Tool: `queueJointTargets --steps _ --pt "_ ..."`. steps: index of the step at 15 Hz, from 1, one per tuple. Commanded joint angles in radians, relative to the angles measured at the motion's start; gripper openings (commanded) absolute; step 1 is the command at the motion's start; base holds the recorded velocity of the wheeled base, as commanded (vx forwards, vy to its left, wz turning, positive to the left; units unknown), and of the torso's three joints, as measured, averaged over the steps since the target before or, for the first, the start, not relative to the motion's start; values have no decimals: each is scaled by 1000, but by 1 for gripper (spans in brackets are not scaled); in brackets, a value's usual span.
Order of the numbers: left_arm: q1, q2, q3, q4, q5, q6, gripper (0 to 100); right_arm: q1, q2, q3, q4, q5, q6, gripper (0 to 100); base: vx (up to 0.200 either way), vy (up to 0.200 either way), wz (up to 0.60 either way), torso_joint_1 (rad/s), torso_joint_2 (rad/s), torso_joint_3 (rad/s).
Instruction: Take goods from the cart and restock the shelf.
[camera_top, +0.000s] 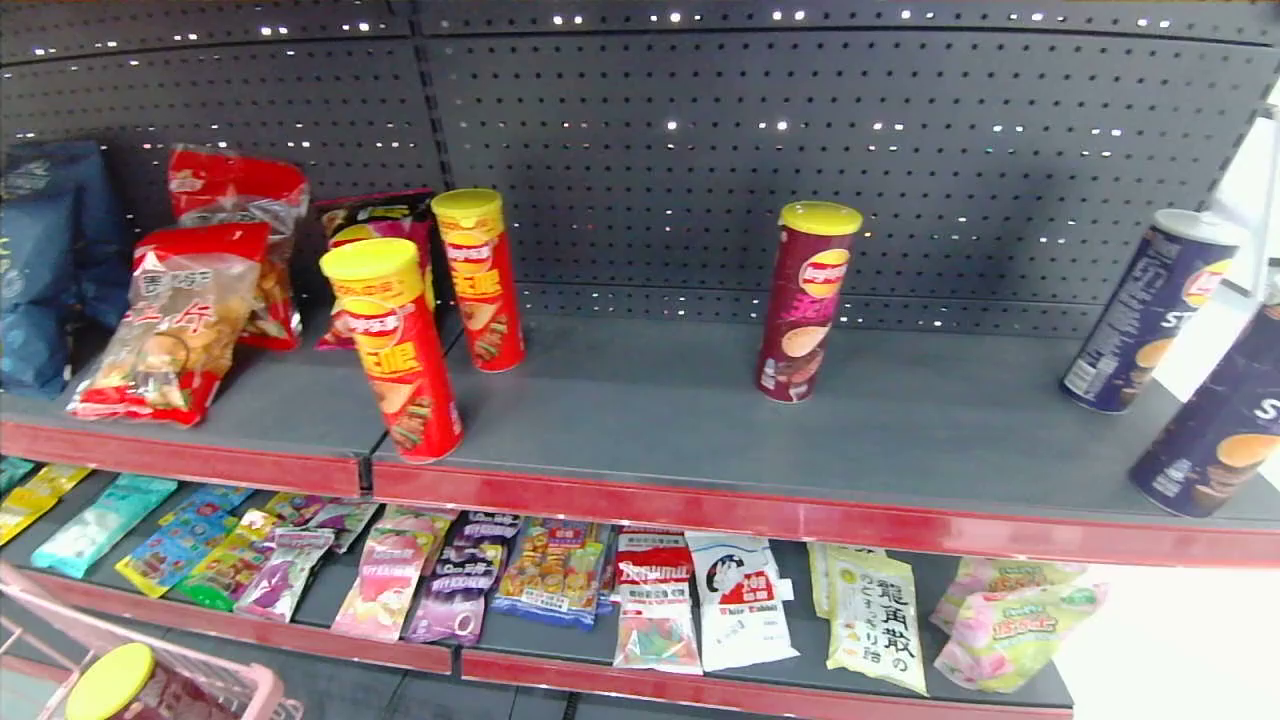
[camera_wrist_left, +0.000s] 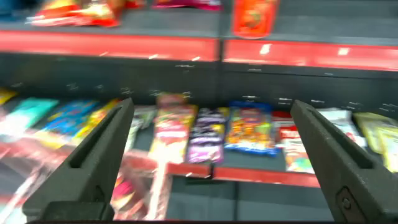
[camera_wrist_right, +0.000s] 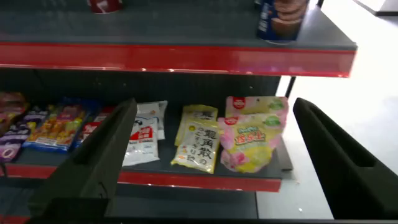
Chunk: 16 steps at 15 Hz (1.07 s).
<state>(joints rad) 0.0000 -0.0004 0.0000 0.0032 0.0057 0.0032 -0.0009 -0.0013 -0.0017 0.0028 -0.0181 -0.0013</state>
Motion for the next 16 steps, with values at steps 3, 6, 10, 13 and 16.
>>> queueJointTargets --steps 3,6,10,13,16 --pt "0 0 0 0 -1 0 100 -1 1 0 0 0 -2 100 0 0 600 4 7 2" --pt "0 0 0 0 0 0 100 -1 1 0 0 4 -3 100 0 0 600 6 -1 2" --pt "0 0 0 0 0 0 100 -1 1 2 0 6 -2 100 0 0 600 4 1 4" --pt "0 0 0 0 -1 0 100 -1 1 2 0 4 -2 100 0 0 0 0 0 0" --pt "0 0 0 0 0 0 100 -1 1 0 0 4 3 100 0 0 0 -129 320 180"
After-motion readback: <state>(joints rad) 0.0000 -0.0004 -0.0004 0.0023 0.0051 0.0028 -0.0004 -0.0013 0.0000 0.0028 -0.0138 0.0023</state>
